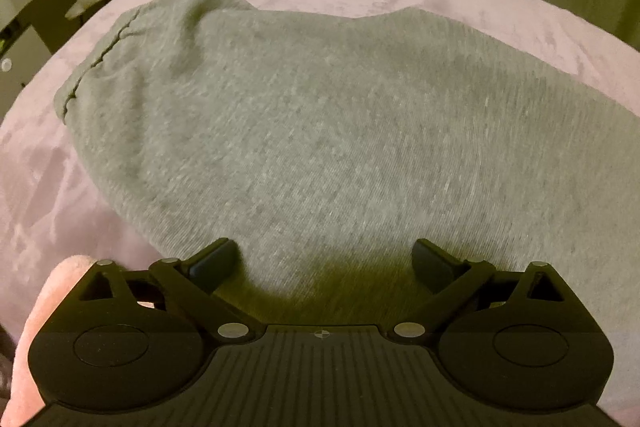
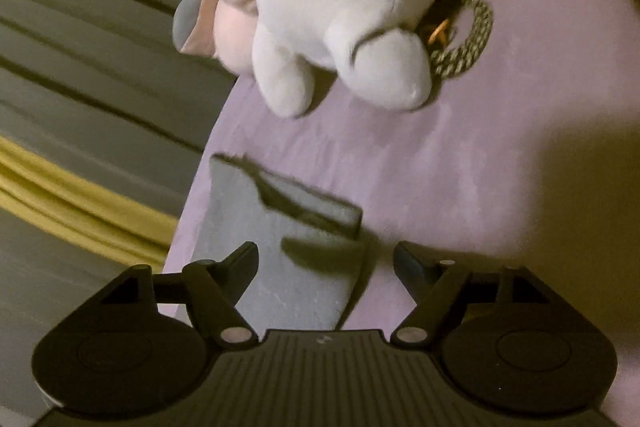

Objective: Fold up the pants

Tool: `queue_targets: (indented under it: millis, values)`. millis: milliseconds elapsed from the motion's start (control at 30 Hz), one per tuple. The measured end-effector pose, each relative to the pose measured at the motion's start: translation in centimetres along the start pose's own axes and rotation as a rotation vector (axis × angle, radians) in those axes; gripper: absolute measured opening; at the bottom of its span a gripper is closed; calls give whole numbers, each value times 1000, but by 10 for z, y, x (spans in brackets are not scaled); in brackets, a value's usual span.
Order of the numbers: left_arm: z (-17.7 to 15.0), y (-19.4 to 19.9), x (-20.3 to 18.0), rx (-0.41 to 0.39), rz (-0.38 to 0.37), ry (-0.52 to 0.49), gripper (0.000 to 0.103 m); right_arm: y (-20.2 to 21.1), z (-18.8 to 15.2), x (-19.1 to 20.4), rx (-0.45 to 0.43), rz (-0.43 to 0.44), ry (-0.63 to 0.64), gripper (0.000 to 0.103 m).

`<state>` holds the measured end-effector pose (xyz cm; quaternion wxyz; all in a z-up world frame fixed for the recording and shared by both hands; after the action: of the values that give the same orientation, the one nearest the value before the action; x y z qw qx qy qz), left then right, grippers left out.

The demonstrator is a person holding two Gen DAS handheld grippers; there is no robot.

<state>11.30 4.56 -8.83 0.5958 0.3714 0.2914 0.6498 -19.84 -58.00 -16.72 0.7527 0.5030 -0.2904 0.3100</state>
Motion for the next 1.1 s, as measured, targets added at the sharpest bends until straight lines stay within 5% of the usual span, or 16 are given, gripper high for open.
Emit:
queue_targets:
  millis: [100,167,333,400,467,500,533,633,833,933,1000,1100]
  values:
    - [0,1,0,11,2,14,100,-2,-2,4,-10,38,22,75]
    - [1,2,2,19,-2,27,100,-15,0,11,2,40,46,48]
    - [2,3,4,28,-9,35,100,-30,-5,17,55,106,48,25]
    - [2,2,4,29,-11,39,100,-26,-8,23,56,123,61,28]
    - [3,2,5,33,-10,44,100,-33,-11,27,65,68,89,50]
    - [3,2,4,34,-9,43,100,-38,-12,28,64,72,84,50]
    - [3,2,4,35,-11,42,100,-38,-12,30,52,68,85,48]
    - [4,4,10,45,-27,49,100,-37,-9,34,48,53,83,17]
    - [6,19,27,57,-55,68,100,-16,-5,58,23,47,114,16]
    - [6,33,42,26,-68,69,100,-3,-9,110,-7,82,236,15]
    - [5,40,54,4,-85,86,100,6,-27,171,-35,103,448,15]
    - [6,45,69,-10,-144,149,100,21,-90,267,-6,248,740,15]
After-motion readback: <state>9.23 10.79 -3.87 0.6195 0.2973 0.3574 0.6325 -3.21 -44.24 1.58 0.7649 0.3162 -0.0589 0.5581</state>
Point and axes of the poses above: each gripper's, at about its wrist camera, not at the fingertips, and y roughly against the way its jaws point, x to its left, z to its top, the point moved 1 cm from there along -y, roughly the way its jaws point, and after that the axes turned 4 degrees about -x, right-handed, at the moved point
